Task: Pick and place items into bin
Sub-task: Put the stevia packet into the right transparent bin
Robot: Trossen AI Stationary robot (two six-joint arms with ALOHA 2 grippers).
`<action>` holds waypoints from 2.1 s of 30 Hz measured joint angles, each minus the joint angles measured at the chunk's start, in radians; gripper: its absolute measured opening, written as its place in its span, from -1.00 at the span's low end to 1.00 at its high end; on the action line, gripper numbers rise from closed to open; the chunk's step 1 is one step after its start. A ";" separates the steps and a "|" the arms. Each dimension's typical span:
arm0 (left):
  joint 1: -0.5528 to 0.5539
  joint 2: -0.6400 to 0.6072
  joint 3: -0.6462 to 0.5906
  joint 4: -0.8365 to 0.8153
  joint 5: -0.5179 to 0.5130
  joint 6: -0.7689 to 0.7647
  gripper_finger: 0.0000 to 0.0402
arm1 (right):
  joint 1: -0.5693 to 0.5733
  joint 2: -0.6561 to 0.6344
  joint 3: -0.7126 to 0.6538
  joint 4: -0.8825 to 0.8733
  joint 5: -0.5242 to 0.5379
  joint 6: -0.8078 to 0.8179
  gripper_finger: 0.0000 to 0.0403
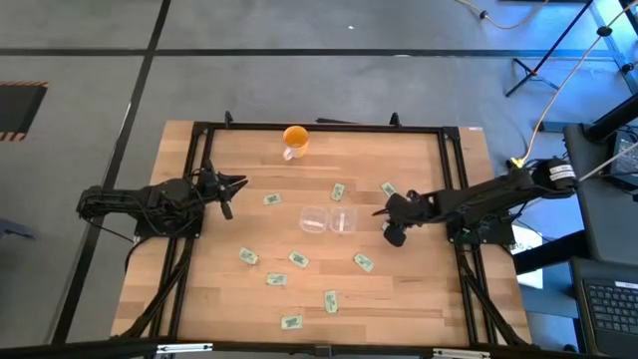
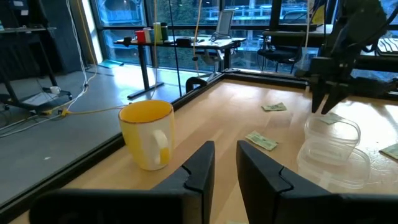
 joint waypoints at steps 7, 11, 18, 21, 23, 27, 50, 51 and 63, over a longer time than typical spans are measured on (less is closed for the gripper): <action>0.000 0.000 0.000 0.000 0.000 0.000 -0.70 | -0.027 0.049 0.002 0.017 -0.047 0.009 -0.47; 0.000 0.000 0.000 0.000 0.002 0.000 -0.70 | -0.034 0.051 0.002 0.023 -0.058 0.008 -0.47; 0.000 0.000 0.000 0.000 0.028 0.000 -0.70 | -0.027 0.054 0.002 0.028 -0.060 -0.112 -0.47; 0.000 0.000 0.000 0.000 0.033 0.000 -0.70 | -0.026 0.071 0.004 0.011 -0.055 -0.153 -0.47; 0.000 0.000 0.000 0.000 0.034 0.000 -0.70 | -0.025 0.094 0.008 -0.006 -0.041 -0.153 -0.47; 0.000 0.000 0.000 0.000 0.034 0.000 -0.70 | -0.023 0.122 0.013 -0.009 -0.008 -0.145 -0.48; 0.000 0.000 0.000 0.000 0.034 0.000 -0.70 | -0.026 0.080 0.018 0.015 0.015 -0.138 -0.99; 0.000 0.000 0.000 0.000 0.034 -0.001 -0.70 | -0.026 0.069 0.022 0.008 0.013 -0.153 -0.99; 0.000 0.000 0.000 0.000 0.034 0.000 -0.70 | -0.026 0.042 0.038 0.024 0.032 -0.178 -1.00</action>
